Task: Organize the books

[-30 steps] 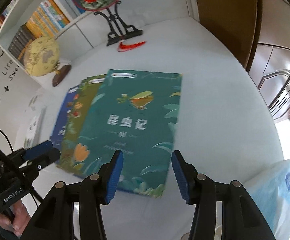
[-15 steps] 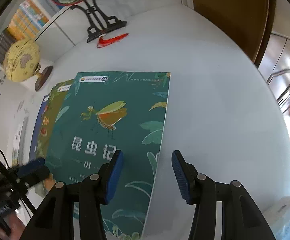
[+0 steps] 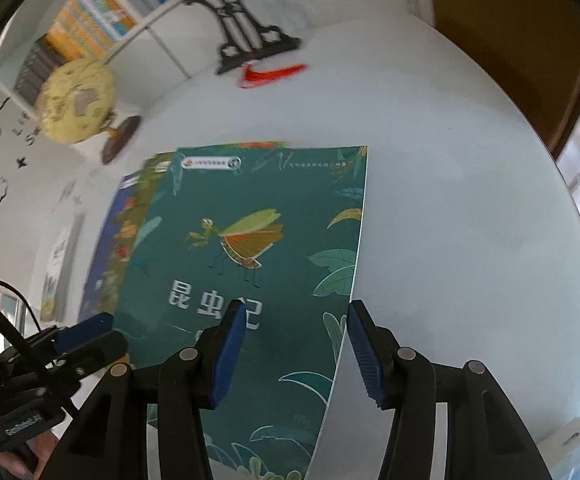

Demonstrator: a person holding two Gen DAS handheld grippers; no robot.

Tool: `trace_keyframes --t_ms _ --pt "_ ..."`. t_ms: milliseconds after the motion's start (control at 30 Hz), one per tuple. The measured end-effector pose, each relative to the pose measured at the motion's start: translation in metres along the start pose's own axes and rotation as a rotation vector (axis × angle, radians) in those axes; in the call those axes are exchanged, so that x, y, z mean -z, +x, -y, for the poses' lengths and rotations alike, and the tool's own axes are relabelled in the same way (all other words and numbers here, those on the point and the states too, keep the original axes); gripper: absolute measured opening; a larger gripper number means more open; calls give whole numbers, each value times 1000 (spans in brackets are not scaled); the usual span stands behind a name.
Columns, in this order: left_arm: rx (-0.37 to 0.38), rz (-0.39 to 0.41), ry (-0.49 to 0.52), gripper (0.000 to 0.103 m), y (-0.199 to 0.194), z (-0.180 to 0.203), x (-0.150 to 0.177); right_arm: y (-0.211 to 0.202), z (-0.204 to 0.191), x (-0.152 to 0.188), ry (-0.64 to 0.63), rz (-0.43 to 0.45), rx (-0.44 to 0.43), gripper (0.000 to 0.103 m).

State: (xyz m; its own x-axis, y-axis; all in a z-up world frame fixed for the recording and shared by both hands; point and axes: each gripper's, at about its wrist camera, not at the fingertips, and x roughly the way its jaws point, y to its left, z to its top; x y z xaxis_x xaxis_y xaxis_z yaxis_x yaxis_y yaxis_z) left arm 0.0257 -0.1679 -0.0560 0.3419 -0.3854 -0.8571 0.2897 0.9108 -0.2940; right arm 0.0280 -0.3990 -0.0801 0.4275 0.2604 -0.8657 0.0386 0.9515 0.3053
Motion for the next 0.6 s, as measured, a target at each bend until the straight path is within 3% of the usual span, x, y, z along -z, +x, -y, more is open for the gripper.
trace_keyframes --t_ms 200,300,433,600 --pt "-85 20 -85 37 -22 -43 18 11 -54 5 -127 -30 -28 52" --pt "-27 25 -164 37 -29 -70 24 22 -73 9 -179 -61 -78 52" --pt "-19 28 -200 37 -27 -78 32 23 -69 11 -170 -64 -134 52" --pt "-9 27 -214 37 -25 -78 37 18 -43 15 -68 -76 -193 52"
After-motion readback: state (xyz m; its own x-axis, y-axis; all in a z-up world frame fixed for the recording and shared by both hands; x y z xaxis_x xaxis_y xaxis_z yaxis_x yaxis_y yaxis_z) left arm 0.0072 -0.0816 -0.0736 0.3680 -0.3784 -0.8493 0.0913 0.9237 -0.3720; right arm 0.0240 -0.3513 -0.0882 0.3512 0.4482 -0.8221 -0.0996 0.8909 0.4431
